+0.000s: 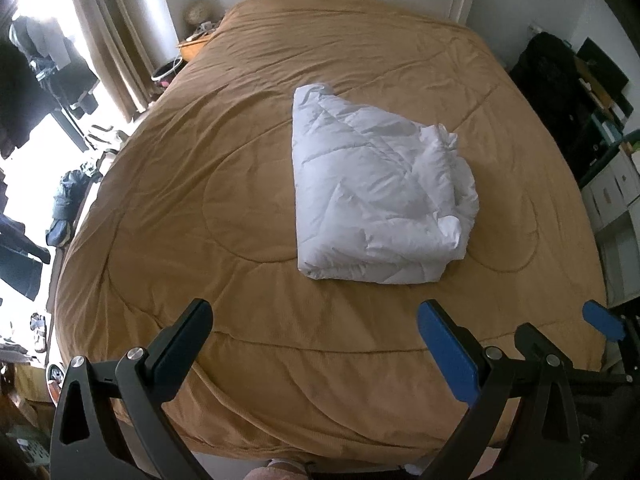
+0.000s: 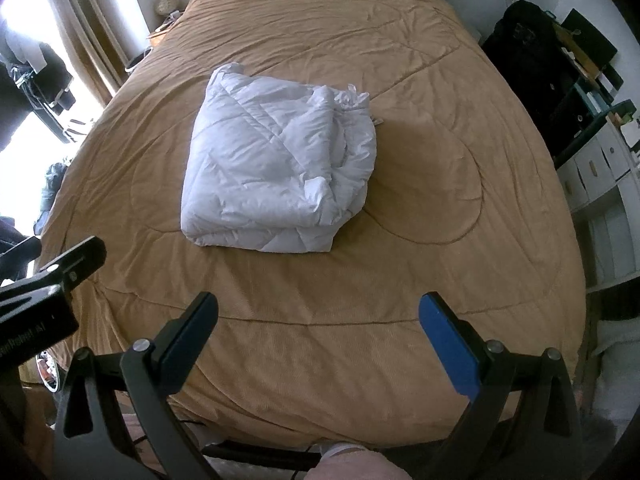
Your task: Fold large clothes
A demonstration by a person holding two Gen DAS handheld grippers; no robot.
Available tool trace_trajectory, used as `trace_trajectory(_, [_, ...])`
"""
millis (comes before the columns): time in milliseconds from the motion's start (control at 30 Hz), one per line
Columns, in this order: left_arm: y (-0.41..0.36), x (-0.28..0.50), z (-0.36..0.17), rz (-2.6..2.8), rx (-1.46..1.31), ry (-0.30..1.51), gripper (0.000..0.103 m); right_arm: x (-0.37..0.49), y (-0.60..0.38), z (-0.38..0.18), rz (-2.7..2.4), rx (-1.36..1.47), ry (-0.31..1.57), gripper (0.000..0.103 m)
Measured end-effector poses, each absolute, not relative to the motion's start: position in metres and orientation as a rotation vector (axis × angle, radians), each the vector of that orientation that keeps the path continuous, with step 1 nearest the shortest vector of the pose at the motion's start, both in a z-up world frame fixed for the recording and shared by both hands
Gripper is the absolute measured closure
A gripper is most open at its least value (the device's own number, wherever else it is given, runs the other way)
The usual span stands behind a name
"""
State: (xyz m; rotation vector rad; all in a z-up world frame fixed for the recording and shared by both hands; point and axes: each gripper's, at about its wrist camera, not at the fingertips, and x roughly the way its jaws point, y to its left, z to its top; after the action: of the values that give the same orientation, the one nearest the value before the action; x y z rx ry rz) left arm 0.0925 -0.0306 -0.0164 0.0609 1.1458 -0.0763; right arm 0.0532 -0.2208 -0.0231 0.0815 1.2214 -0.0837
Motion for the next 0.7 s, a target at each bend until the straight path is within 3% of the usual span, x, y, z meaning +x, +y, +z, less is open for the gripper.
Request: trace_trajectory(700, [-0.023,0.093,-0.020,-0.093,0.028,1.179,0.001,0.055,-0.206,-0.026,-0.078,0.062,1.234,0.002])
